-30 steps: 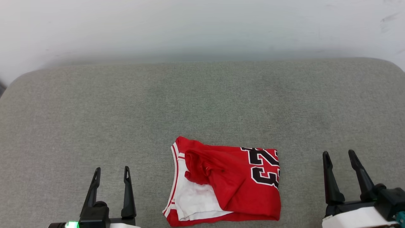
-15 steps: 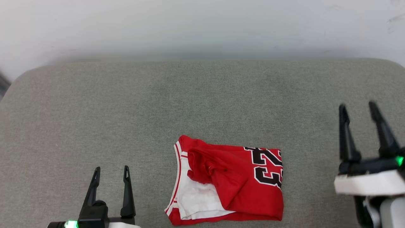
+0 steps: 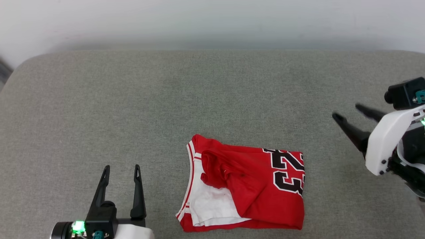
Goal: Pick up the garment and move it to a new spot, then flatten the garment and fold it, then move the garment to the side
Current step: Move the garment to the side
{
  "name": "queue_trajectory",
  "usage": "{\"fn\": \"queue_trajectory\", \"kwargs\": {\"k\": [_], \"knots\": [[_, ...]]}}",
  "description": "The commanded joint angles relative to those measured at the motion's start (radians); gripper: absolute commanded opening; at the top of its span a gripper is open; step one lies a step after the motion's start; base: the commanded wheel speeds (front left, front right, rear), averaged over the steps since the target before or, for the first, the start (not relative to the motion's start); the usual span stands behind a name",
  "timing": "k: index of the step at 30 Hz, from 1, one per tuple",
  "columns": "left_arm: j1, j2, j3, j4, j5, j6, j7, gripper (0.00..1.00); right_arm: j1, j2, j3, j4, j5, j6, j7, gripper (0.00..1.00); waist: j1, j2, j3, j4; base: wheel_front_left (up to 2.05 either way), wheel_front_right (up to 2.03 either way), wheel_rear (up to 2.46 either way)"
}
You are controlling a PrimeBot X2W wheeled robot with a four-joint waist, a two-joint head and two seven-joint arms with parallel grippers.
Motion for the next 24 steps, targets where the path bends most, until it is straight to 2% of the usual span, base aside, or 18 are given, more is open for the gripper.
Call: {"fn": "queue_trajectory", "kwargs": {"k": [1,5,8,12,16,24], "knots": [[-0.019,-0.005,0.0,0.0,0.004,-0.003,-0.002,1.0,-0.005,-0.023,0.009,0.017,0.084,-0.001,0.078,1.0,0.0,0.0,0.01,0.003,0.0,0.0,0.0],[-0.038,-0.007,-0.005,0.004,0.005,-0.01,-0.002,1.0,0.041,-0.076,0.032,0.059,0.268,-0.001,0.243,1.0,0.0,0.0,0.034,0.015,0.0,0.0,0.0],[-0.055,-0.008,-0.007,0.006,0.004,-0.014,-0.002,1.0,0.081,-0.068,0.044,0.082,0.371,-0.001,0.3,1.0,0.0,0.0,0.054,0.027,0.0,0.0,0.0],[-0.079,-0.009,-0.012,0.006,0.007,-0.023,-0.002,1.0,0.12,-0.036,0.061,0.098,0.458,-0.001,0.315,1.0,0.0,0.0,0.081,0.045,0.0,0.0,0.0],[-0.101,-0.01,-0.018,0.006,0.009,-0.026,-0.002,1.0,0.142,0.004,0.094,0.112,0.497,-0.001,0.296,1.0,0.0,0.0,0.109,0.067,0.0,0.0,0.0],[-0.127,-0.015,-0.032,0.008,0.005,-0.029,-0.002,1.0,0.142,0.063,0.189,0.191,0.476,-0.002,0.261,1.0,0.0,0.0,0.158,0.107,0.0,0.0,0.0]]}}
